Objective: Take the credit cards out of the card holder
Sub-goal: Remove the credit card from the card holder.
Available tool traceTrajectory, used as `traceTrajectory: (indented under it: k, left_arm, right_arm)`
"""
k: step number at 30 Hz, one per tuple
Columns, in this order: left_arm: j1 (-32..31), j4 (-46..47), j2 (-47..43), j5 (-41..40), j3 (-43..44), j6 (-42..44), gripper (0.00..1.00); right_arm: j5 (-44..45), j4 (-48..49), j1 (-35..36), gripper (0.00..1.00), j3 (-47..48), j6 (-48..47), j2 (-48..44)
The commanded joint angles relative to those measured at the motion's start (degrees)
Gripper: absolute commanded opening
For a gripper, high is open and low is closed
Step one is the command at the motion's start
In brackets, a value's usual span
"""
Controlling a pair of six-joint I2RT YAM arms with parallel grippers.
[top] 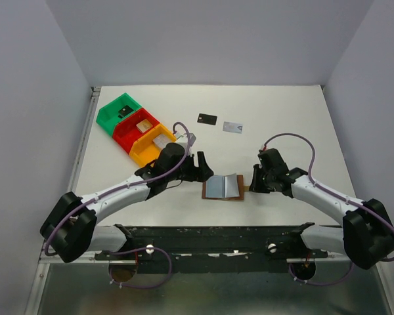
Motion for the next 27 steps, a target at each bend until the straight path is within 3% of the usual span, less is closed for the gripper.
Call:
traceTrajectory:
  k: [1, 5, 12, 27]
  left_arm:
    - [0.2, 1.5, 5.0, 7.1, 2.3, 3.2, 0.80]
    - [0.3, 3.5, 9.0, 11.0, 3.0, 3.0, 0.72]
    - [0.3, 4.9, 12.8, 13.4, 3.8, 3.1, 0.69]
    - [0.3, 2.8, 16.6, 12.4, 4.9, 3.0, 0.70]
  right_arm:
    - [0.0, 2.2, -0.4, 0.18, 1.0, -1.6, 0.8]
    - [-2.5, 1.0, -0.4, 0.00, 1.0, -2.4, -2.1]
    - [-5.9, -0.8, -0.4, 0.00, 0.4, -2.5, -7.5]
    - [-7.2, -0.3, -0.4, 0.00, 0.3, -2.7, -8.6]
